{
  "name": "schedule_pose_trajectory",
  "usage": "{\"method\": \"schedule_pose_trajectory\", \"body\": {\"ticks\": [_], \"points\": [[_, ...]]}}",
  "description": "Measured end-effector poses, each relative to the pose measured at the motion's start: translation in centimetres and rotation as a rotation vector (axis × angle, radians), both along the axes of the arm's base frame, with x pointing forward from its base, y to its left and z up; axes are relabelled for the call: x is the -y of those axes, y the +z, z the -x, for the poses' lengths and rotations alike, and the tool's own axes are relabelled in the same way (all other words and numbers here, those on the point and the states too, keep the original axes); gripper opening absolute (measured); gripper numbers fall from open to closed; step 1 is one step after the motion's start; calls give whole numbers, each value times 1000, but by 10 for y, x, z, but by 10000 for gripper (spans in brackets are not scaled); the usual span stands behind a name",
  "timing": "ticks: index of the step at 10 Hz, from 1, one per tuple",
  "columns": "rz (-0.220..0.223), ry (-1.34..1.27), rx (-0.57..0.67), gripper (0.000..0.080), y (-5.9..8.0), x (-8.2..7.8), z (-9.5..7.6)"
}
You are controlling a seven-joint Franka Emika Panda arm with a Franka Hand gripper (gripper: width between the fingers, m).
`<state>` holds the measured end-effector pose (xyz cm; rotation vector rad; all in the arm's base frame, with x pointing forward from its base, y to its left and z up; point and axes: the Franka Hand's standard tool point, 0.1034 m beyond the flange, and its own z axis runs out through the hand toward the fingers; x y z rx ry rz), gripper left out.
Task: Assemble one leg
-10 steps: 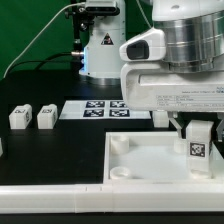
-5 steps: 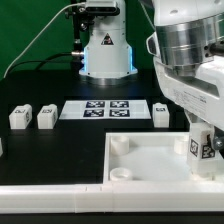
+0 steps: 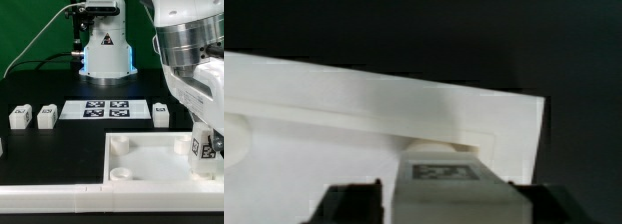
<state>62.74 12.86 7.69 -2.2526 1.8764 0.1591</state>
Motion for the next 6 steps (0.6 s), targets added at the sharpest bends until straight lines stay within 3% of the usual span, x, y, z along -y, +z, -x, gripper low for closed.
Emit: {"method": "schedule_pose_trajectory", "body": {"ticks": [1,2,3,6], "points": [[2,19,3,520,-1,-1,1],[12,157,32,520,-3,0,4],[21,341,63,622,-4,1,5],[47,728,116,648,-2,-3,6]]}}
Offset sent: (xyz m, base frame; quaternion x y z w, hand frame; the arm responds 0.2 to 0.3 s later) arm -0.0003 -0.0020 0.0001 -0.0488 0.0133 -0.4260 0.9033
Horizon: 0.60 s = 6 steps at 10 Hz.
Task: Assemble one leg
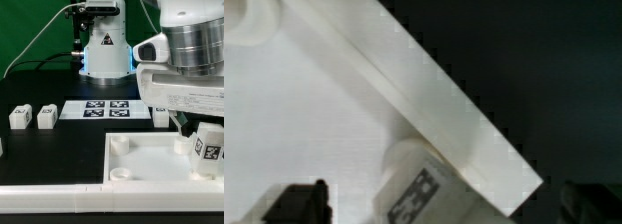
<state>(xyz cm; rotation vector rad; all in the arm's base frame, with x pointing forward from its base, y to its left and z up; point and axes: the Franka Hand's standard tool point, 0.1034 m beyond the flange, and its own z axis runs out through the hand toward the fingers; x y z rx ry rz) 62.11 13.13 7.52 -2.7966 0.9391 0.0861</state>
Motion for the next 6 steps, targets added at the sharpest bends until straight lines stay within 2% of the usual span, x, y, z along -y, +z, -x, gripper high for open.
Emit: {"method": "schedule_pose_trajectory", "body": {"ticks": [3,4,5,6], "points": [[2,277,56,649,0,1,0],[37,481,90,649,0,4,-1],[40,548,102,649,-1,6,-1],[32,476,90,649,-1,4,-1]]}}
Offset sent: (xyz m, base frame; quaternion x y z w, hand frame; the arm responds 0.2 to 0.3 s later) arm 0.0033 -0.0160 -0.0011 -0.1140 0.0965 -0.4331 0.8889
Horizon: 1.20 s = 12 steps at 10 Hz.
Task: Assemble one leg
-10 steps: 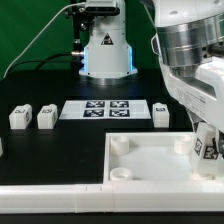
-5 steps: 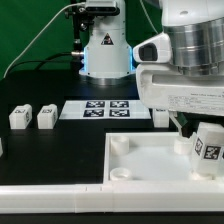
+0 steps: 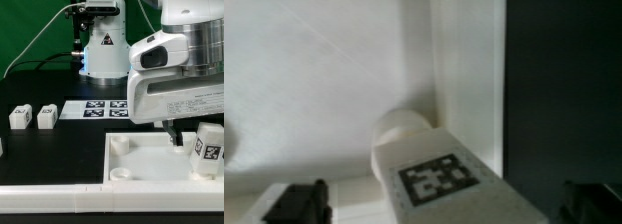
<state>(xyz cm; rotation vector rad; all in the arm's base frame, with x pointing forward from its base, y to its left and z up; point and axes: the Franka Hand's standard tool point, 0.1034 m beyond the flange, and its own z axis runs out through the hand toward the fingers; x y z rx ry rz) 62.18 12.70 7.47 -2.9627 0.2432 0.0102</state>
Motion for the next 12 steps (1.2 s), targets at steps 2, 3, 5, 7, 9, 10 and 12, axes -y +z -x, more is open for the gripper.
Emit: {"method": "schedule_pose_trajectory", "body": {"ticks": [2,3,5,7,9,10,12], "points": [[-1,1,0,534,0,0,0],[-8,-144,-31,333,-1,0,2],[-10,-347,-69,297,-2,2,3],[-19,-539,-105,297,-2,0,3],[-34,-770,-152,297,-1,-3,3],[-46,-892,-175,296,0,-4,1],[-69,-1111,-222,296,0,-3,-1]]}}
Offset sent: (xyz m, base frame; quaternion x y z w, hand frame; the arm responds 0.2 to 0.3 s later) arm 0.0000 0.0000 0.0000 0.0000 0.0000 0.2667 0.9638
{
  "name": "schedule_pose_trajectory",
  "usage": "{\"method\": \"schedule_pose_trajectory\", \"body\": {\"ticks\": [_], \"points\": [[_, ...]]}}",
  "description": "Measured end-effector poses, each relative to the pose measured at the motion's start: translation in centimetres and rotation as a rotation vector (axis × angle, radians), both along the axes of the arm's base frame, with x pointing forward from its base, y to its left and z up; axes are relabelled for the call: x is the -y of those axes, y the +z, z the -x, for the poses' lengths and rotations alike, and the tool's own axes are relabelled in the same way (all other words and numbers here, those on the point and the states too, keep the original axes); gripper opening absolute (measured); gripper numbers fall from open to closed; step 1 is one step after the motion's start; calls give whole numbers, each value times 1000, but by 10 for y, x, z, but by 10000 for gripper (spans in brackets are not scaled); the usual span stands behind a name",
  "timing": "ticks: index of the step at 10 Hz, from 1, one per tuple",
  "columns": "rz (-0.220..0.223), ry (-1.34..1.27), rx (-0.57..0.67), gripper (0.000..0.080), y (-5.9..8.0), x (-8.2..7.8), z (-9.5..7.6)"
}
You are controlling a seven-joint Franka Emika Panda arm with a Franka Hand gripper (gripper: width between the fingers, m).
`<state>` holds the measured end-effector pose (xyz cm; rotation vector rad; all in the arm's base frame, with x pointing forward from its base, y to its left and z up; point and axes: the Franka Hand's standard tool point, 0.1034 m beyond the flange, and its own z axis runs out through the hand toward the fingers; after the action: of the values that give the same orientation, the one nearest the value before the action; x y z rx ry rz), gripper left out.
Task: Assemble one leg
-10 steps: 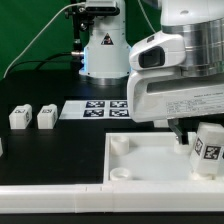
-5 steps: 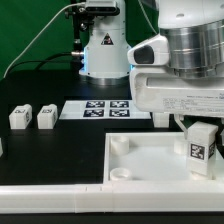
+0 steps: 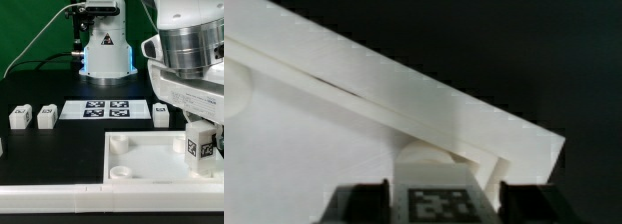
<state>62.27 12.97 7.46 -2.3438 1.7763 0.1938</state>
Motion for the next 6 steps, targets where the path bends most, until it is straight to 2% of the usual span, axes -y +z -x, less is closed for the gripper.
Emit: {"method": "schedule_pose_trajectory", "body": {"ticks": [2,3,4,5,6], "points": [[1,65,14,297,0,0,1],[1,65,14,476,0,0,1],[10,204,37,596,-1,0,2],[15,393,65,596,-2,1,5],[13,529,93,638,-3,2,6]]}}
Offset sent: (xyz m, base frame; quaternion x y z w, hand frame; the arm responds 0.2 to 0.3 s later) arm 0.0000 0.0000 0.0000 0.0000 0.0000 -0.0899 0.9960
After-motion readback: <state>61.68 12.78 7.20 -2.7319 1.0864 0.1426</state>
